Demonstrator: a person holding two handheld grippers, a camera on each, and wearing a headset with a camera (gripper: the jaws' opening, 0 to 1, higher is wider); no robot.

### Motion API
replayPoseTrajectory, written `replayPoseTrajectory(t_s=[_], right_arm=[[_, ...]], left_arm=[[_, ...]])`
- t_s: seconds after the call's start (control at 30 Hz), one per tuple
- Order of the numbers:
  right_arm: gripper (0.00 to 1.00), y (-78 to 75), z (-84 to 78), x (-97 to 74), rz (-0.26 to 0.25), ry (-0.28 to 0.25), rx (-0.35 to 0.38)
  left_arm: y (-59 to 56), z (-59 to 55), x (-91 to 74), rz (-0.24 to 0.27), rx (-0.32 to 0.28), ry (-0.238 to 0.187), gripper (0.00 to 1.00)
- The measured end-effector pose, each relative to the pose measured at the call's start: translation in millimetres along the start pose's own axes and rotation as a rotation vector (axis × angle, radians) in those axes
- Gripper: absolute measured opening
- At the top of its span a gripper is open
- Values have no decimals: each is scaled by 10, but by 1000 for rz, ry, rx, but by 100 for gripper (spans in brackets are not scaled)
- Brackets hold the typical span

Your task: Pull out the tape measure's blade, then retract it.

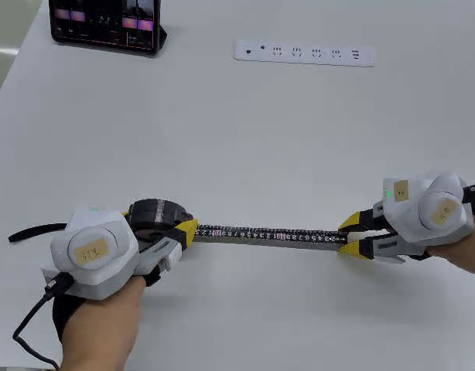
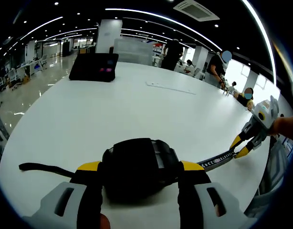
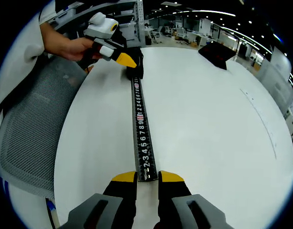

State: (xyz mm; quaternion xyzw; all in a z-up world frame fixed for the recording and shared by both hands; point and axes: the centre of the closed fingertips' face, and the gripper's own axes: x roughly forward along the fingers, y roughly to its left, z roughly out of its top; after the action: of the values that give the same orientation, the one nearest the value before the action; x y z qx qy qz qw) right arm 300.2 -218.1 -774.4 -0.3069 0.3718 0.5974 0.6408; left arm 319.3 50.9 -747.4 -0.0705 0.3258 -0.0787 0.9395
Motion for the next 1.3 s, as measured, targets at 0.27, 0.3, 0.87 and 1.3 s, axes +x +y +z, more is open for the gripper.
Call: replayPoseTrajectory(t_s=[0.27, 0.3, 0.87, 1.3], right_arm=[[12, -8, -13, 10, -15, 2, -2], [12, -6, -14, 10, -15, 2, -2], [11, -17, -7, 8, -19, 14, -13], [10, 2, 4, 17, -9, 27, -18]], left_arm=[[0, -2, 3, 1, -19, -1, 60], [1, -5, 5, 0, -25, 0, 60], [9, -18, 12, 2, -29, 23, 59], [2, -30, -6, -3, -16, 43, 57]])
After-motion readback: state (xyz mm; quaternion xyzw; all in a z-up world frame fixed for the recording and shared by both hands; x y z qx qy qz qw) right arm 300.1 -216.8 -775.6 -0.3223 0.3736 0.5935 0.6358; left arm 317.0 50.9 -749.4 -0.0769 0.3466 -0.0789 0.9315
